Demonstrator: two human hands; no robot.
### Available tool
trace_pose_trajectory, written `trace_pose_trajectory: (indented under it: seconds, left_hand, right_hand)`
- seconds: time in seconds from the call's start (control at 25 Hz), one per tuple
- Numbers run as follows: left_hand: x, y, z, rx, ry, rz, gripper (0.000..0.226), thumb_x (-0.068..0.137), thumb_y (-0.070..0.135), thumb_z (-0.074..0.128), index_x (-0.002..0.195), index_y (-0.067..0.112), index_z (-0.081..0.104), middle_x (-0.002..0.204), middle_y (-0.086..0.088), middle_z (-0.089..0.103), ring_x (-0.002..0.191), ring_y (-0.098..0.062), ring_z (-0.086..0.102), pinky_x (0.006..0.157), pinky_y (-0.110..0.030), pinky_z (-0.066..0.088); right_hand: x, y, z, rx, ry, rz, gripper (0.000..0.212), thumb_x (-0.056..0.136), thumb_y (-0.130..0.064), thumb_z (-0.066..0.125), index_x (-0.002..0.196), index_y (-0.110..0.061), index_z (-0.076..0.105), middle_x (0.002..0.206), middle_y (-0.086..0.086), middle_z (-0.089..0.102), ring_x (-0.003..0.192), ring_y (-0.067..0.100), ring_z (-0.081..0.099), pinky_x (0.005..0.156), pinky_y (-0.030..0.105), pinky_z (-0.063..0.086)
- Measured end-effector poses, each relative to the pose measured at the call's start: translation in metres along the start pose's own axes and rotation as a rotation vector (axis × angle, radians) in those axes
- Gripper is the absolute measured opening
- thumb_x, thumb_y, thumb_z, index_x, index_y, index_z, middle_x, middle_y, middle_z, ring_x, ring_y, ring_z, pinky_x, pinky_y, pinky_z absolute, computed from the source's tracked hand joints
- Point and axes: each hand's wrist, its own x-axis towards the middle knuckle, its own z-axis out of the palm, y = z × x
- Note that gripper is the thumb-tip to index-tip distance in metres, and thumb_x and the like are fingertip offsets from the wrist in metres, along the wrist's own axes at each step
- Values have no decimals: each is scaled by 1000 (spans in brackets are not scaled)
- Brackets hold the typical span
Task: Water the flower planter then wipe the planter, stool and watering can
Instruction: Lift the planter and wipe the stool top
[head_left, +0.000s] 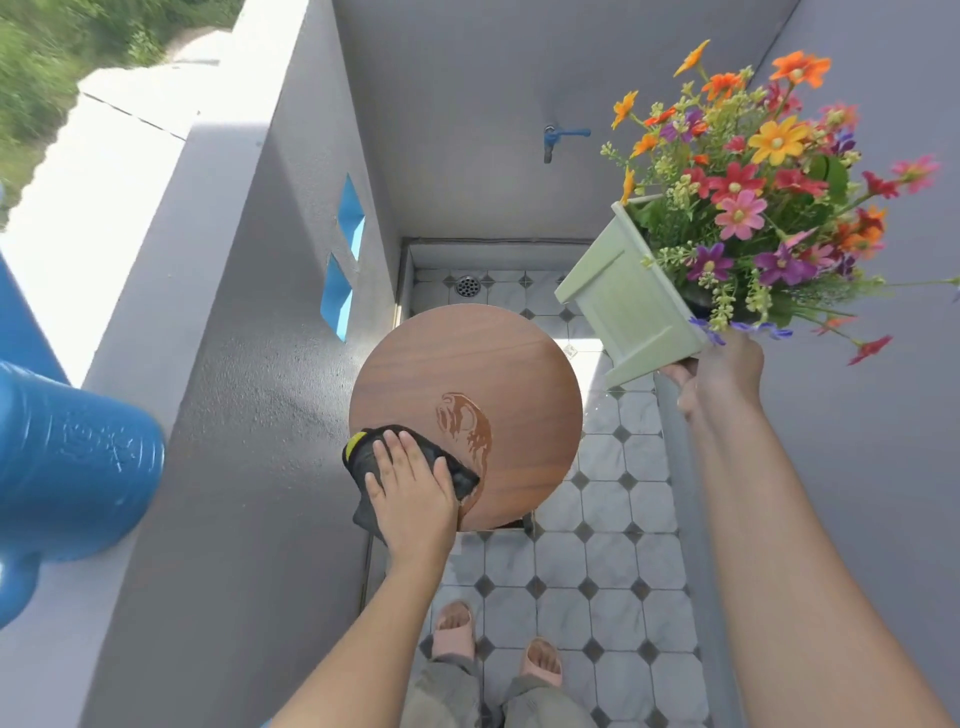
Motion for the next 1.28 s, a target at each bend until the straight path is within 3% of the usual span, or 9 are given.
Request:
trace_pose_trajectory:
  seconds: [0.24, 0.36, 0.48, 0.68, 0.84, 1.0, 1.04, 1.16, 1.28]
  left_hand:
    - [-47, 22, 19, -8, -68, 216, 72, 99, 47, 5, 133, -1, 46, 135, -19, 54, 129, -34, 45, 98, -52, 44]
    - [-56, 29, 38, 80, -10, 434, 74, 91, 56, 30, 141, 2, 27, 147, -15, 39, 135, -29, 27, 109, -45, 22]
    - [-55, 33, 47, 88, 34, 587, 86, 81, 13, 53, 148, 0, 1, 151, -16, 31, 133, -30, 34, 110, -47, 15]
    - [-51, 57, 40, -112, 11, 875, 73, 64, -7, 68, 131, 1, 39, 129, -14, 60, 117, -27, 59, 92, -38, 50]
    - [-36, 94, -6, -790, -250, 481, 46, 81, -4, 50, 125, 10, 56, 119, -2, 54, 108, -14, 53, 91, -22, 44]
    - [6, 86, -33, -1280, -534, 58, 42, 85, -2, 55, 121, 20, 54, 109, 0, 64, 102, -16, 62, 81, -27, 50]
    - [17, 77, -35, -1190, -512, 34, 43, 84, -2, 56, 121, 19, 52, 110, -5, 63, 105, -22, 60, 81, -28, 50]
    - [33, 55, -28, -444, -173, 94, 45, 80, 5, 50, 124, 14, 53, 131, -13, 49, 117, -33, 39, 91, -34, 37]
    - [10, 67, -17, -190, -160, 211, 60, 90, 35, 41, 147, 24, 26, 157, -13, 12, 141, -34, 11, 111, -50, 20]
  right_hand:
    - [6, 0, -16, 79, 49, 32, 30, 90, 1, 31, 70, -14, 48, 74, 6, 54, 75, 23, 56, 72, 41, 57]
    - [11, 1, -23, 69, 65, 30, 31, 91, 4, 31, 70, -13, 46, 75, 6, 54, 73, 22, 57, 66, 40, 57]
    - [11, -1, -26, 49, 76, 27, 31, 91, 5, 34, 69, -12, 48, 75, 6, 55, 77, 24, 59, 76, 43, 57]
    - [13, -5, -27, 127, 77, 39, 29, 92, -1, 31, 73, -12, 51, 75, 5, 56, 71, 21, 58, 68, 39, 57]
    - [12, -8, -29, 124, 73, 32, 30, 91, -1, 30, 73, -13, 51, 73, 5, 55, 69, 20, 57, 67, 38, 57]
    - [12, -11, -32, 124, 70, 24, 33, 92, 2, 30, 69, -13, 48, 73, 6, 55, 67, 19, 57, 74, 42, 56]
    - [13, -12, -33, 129, 66, 22, 33, 92, 3, 30, 70, -13, 48, 73, 5, 55, 66, 19, 57, 72, 41, 57]
    - [18, -13, -33, 117, 61, 26, 30, 90, 3, 32, 70, -12, 47, 72, 5, 53, 71, 21, 58, 71, 40, 57]
    - [23, -13, -31, 87, 81, 51, 27, 89, 3, 37, 68, -11, 48, 72, 6, 53, 82, 24, 56, 84, 45, 54]
